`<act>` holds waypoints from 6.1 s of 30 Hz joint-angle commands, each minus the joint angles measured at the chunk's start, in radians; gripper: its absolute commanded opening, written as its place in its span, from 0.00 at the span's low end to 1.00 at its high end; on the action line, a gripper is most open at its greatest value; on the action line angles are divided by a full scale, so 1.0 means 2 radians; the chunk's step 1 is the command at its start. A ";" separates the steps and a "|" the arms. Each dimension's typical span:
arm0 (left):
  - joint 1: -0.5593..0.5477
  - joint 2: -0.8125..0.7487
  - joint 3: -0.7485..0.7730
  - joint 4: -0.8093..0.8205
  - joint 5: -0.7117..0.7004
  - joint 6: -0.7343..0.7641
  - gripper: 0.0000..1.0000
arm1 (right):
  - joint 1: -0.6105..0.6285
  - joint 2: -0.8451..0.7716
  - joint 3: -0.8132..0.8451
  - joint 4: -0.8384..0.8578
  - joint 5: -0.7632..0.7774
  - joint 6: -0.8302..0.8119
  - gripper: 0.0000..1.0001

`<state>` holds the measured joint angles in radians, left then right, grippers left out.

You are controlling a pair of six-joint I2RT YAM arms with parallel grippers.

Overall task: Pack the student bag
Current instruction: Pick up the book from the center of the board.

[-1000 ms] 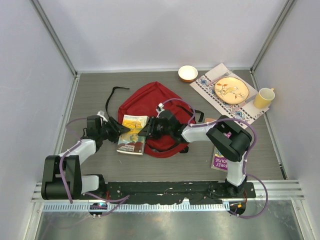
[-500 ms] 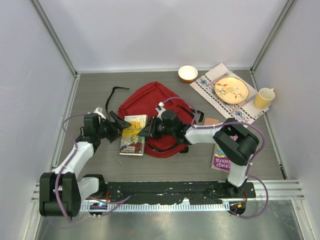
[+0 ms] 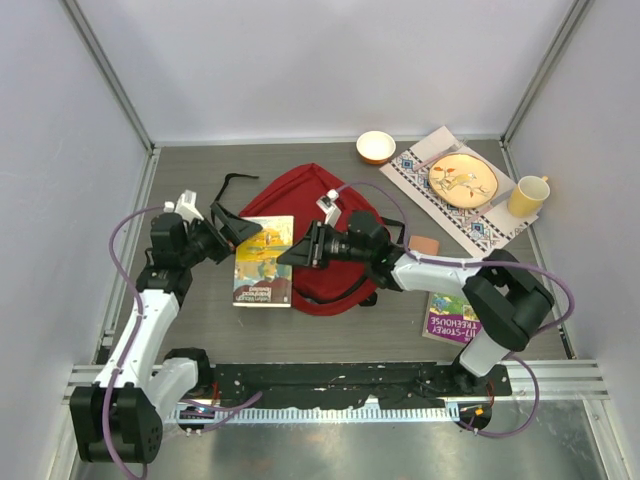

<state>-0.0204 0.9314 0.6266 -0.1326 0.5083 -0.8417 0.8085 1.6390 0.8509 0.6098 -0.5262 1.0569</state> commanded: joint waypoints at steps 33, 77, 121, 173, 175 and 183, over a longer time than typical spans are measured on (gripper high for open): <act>-0.030 0.133 -0.028 0.716 0.251 -0.397 0.93 | -0.095 -0.096 0.006 0.283 -0.121 0.143 0.02; -0.129 0.001 -0.022 0.347 -0.236 -0.259 0.00 | -0.074 -0.227 -0.141 0.078 0.130 0.109 0.78; -0.176 0.035 -0.042 0.458 -0.256 -0.315 0.00 | -0.042 -0.013 -0.076 0.325 0.158 0.297 0.73; -0.139 0.139 0.055 0.325 -0.031 -0.165 0.88 | -0.151 -0.085 -0.092 0.242 -0.076 0.260 0.01; -0.139 0.144 0.056 0.338 -0.024 -0.170 0.83 | -0.152 -0.093 -0.087 0.214 -0.084 0.240 0.01; -0.140 0.156 0.047 0.364 -0.016 -0.182 0.12 | -0.169 -0.108 -0.090 0.164 -0.094 0.208 0.10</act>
<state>-0.3073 1.2369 0.6880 0.4721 0.4595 -1.2140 0.4797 1.4834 0.6338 0.9276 -0.6353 1.5116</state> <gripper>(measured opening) 0.279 0.324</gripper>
